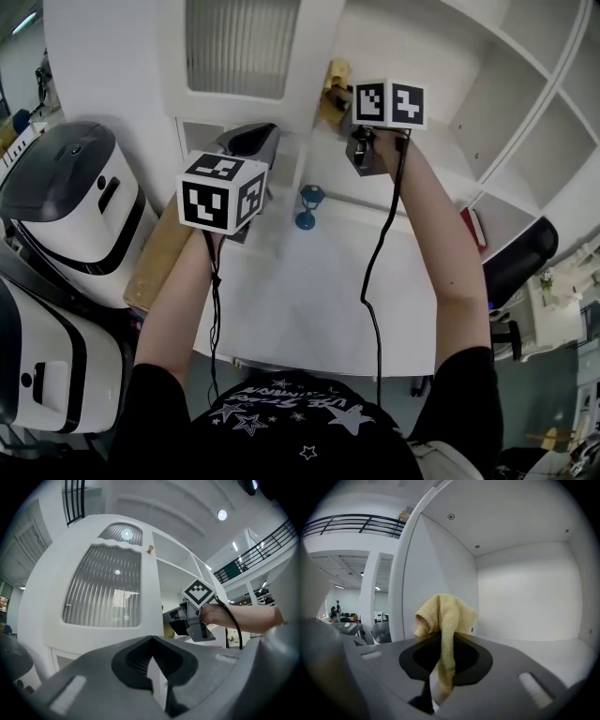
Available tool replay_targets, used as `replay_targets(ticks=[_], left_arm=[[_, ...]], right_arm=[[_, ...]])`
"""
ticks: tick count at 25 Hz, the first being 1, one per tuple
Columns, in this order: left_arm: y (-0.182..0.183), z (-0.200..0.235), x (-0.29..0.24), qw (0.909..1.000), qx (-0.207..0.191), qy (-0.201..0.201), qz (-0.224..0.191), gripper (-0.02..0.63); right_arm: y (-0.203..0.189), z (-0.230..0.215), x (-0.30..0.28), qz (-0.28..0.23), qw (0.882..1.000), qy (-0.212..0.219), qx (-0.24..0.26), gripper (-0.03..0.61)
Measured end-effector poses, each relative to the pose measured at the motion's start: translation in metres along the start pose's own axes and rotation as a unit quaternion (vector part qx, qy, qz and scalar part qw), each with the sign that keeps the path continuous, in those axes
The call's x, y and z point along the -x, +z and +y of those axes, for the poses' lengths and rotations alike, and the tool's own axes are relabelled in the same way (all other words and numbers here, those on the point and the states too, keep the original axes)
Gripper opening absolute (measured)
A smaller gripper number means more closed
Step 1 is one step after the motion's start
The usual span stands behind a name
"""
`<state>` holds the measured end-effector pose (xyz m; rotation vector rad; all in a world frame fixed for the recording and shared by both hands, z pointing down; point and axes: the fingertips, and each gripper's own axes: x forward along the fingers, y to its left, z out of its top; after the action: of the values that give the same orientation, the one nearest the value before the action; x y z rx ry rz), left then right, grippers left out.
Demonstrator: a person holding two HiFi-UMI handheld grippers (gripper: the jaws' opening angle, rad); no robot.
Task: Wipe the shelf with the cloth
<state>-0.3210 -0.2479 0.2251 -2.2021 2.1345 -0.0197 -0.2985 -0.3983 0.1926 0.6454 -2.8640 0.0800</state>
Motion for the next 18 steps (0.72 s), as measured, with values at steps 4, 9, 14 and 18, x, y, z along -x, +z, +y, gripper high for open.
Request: replay_targets(ticks=[4, 9, 14, 18], left_arm=[[0.0, -0.005, 0.005, 0.9997, 0.003, -0.023, -0.005, 0.002], [-0.003, -0.009, 0.008, 0.9991, 0.002, -0.043, -0.004, 0.002], [0.003, -0.021, 0.007, 0.9972, 0.001, -0.074, -0.013, 0.002], [-0.005, -0.032, 0.012, 0.9959, 0.008, -0.089, -0.016, 0.002]], right_arm=[[-0.007, 0.014, 0.016, -0.002, 1.0, -0.005, -0.006, 0.081], [-0.014, 0.033, 0.03, -0.006, 1.0, -0.005, -0.012, 0.081], [-0.011, 0.033, 0.05, -0.028, 0.999, -0.032, -0.001, 0.083], [-0.018, 0.014, 0.075, -0.06, 0.995, -0.077, -0.017, 0.083]])
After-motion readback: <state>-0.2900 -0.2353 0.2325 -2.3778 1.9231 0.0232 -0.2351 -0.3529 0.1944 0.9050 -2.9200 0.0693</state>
